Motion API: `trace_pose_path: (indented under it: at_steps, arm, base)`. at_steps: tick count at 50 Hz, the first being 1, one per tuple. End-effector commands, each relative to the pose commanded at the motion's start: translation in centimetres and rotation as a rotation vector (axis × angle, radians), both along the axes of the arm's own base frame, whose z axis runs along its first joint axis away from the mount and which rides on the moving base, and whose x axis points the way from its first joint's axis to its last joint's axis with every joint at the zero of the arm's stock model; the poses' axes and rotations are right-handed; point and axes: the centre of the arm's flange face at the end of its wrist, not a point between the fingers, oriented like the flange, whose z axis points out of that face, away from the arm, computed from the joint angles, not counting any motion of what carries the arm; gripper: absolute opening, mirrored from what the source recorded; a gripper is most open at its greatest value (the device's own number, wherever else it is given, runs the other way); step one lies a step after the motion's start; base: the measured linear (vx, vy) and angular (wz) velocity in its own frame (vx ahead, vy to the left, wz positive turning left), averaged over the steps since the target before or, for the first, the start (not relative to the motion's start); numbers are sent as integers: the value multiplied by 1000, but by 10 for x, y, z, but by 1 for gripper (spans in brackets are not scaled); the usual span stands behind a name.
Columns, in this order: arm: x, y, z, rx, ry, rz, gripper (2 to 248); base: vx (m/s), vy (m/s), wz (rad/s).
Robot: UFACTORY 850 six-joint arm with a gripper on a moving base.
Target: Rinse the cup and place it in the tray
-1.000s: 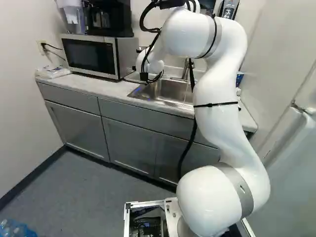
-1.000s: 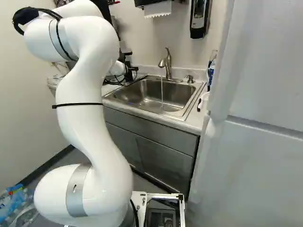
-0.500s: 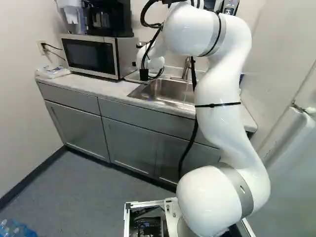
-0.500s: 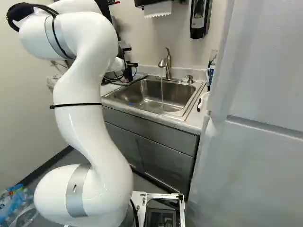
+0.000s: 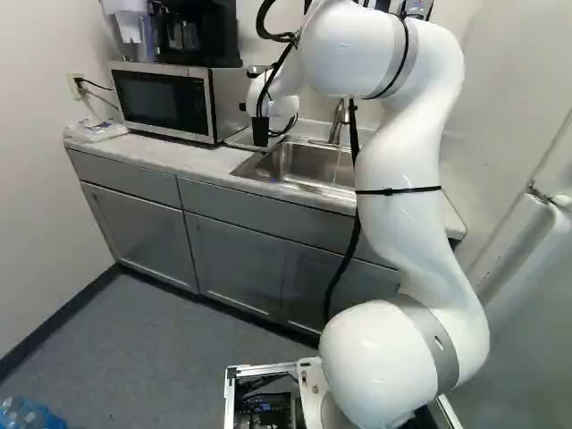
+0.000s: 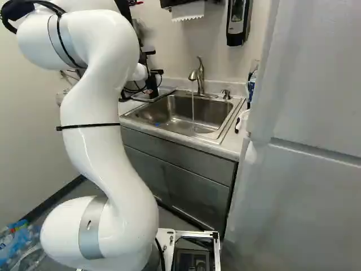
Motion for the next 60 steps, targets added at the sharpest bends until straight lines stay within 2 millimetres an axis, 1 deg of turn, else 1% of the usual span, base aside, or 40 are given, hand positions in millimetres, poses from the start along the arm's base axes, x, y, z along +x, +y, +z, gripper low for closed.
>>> trace_pose_path:
  at_steps: [10, 20, 45, 60]
  arm:
    - [-1, -1, 11, 2, -10, -1, 247]
    - [-2, -7, 22, 3, -17, -9, 247]
    - [-5, -28, 47, 3, -19, -38, 247]
    - [-8, -45, 62, 1, -8, -61, 247]
  base:
    - [0, 0, 0]
    - [0, 0, 0]
    - [0, 0, 0]
    - [0, 0, 0]
